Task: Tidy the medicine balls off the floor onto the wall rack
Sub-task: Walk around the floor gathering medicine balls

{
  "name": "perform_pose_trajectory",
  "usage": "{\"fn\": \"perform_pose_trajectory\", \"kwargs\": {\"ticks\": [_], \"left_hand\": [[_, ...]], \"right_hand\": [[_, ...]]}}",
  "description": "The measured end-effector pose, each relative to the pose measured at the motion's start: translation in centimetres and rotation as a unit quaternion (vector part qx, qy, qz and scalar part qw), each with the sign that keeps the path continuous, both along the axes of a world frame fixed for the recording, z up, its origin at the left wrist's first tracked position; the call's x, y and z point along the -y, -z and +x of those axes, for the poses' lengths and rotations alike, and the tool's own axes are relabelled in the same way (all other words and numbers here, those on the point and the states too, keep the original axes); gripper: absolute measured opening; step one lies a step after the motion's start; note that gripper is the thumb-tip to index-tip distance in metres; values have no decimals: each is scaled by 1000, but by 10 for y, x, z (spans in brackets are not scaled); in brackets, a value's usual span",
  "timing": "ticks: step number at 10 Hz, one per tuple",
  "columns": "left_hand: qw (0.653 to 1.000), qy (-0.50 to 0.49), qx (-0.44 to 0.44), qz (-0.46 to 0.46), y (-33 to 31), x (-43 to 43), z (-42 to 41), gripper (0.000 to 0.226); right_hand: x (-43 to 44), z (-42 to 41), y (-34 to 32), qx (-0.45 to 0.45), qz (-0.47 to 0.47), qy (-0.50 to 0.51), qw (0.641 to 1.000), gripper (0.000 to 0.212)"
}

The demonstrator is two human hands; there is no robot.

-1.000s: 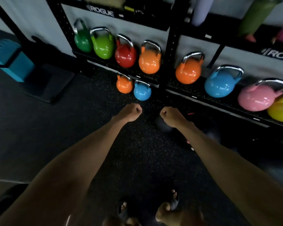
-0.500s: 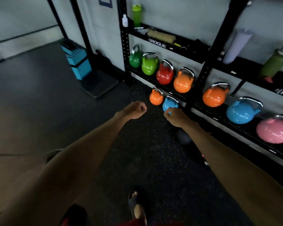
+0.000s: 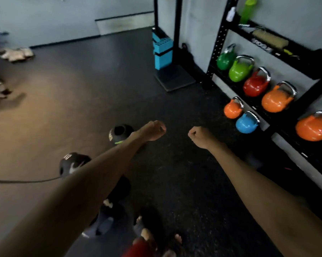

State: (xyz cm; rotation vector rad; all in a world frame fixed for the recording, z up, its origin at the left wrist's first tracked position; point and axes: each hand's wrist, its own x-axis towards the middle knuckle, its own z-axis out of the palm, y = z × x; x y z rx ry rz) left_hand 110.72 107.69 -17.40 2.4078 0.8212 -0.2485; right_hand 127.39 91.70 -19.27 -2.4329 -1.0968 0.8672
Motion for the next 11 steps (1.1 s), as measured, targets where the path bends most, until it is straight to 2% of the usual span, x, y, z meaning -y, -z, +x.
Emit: {"fn": "perform_pose_trajectory", "kwargs": {"ticks": [1,2,3,4,5,6,7,9,11], "left_hand": [[996,-86,-29,10,12,-17,-100,29],[989,-143,-30,0,18,-27,-158,30],[975,-218,-26,-40,34,-48,-264,33],[966,-247,-57,-44,48,-66,-332,32],[954,-272,5,-123,91,-89,-436,20],[966,-243,1,-92,105,-99,-482,24],[975,-213,-37,-51,113,-92,-563,30],[980,-178,-65,-57,138,-122,-610,29],[978,-152,-117,-81,170,-180,-609,28]], "right_hand": [[-41,-84,10,2,-14,-66,998,24],[-65,-134,18,-7,-25,-96,995,24],[-104,-225,32,-26,-37,-151,987,25],[-126,-289,42,-28,-40,-182,982,26],[-150,-373,56,-27,-42,-194,980,28],[-164,-433,68,-17,-47,-208,977,28],[-178,-501,87,-34,-58,-205,976,27],[-203,-559,129,-57,-100,-205,972,27],[-248,-575,170,-62,-127,-180,974,29]]}}
